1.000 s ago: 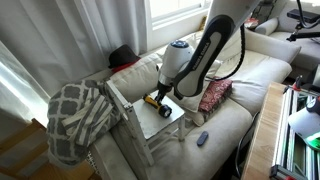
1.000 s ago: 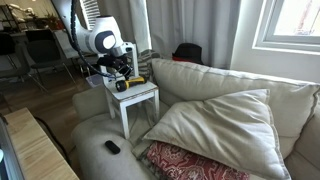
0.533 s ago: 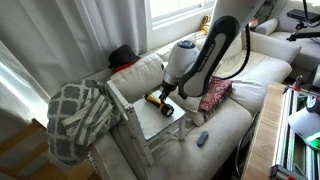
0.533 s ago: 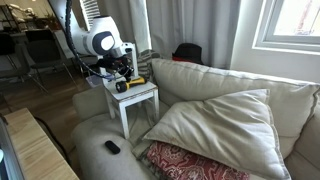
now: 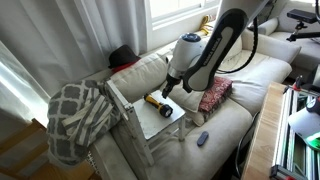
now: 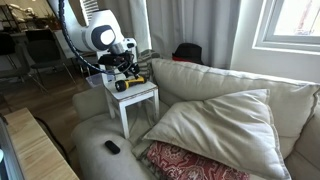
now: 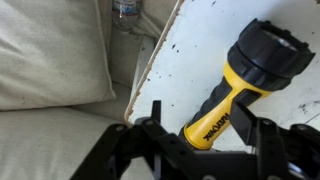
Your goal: Switch off the flashlight
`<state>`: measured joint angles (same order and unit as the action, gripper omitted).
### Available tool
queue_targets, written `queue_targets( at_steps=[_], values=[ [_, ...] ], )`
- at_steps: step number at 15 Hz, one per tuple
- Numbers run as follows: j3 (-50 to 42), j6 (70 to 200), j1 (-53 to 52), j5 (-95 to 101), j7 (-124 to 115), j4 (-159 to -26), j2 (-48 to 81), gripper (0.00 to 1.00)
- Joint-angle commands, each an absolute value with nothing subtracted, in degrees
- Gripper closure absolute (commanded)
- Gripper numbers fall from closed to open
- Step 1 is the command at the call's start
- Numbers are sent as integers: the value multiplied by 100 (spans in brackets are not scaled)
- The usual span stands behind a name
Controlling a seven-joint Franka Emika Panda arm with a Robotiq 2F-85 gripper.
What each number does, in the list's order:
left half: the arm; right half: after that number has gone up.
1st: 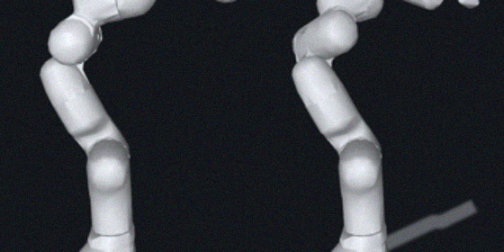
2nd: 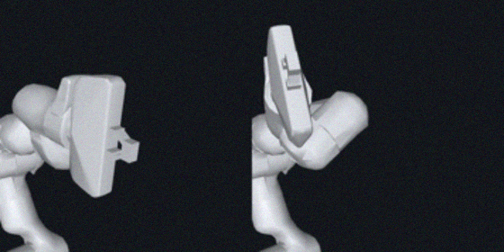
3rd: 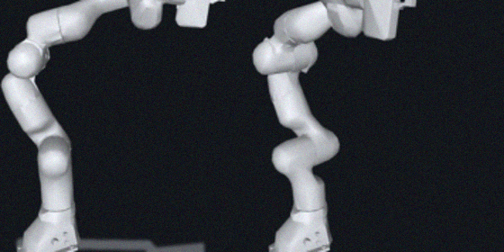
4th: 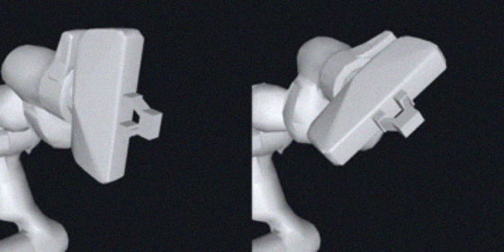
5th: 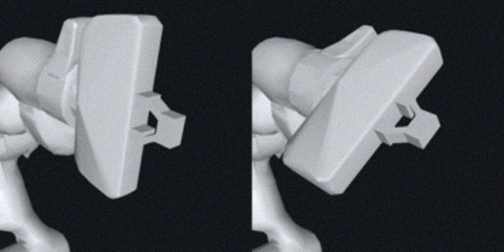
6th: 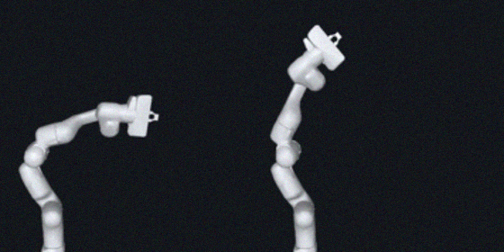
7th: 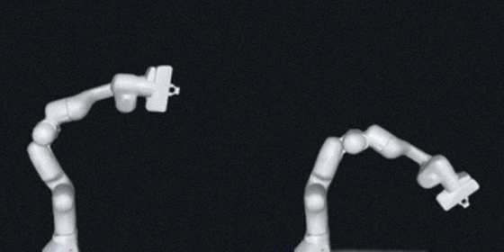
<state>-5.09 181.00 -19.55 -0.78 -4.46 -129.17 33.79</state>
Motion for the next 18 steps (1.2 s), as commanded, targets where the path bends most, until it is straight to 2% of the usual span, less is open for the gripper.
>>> queue_targets(
  at_steps=[1, 6, 12, 18],
  values=[
    [-665, 17844, -2128, 35, -475, -13257, 2842, 0],
    [-1, 17231, -1584, 32, -267, -13494, 2184, 0],
    [1467, 16025, -585, -699, 654, -13761, 1193, 0],
    [1450, 14231, -734, -1039, 961, -13686, 312, 0]
  ],
)
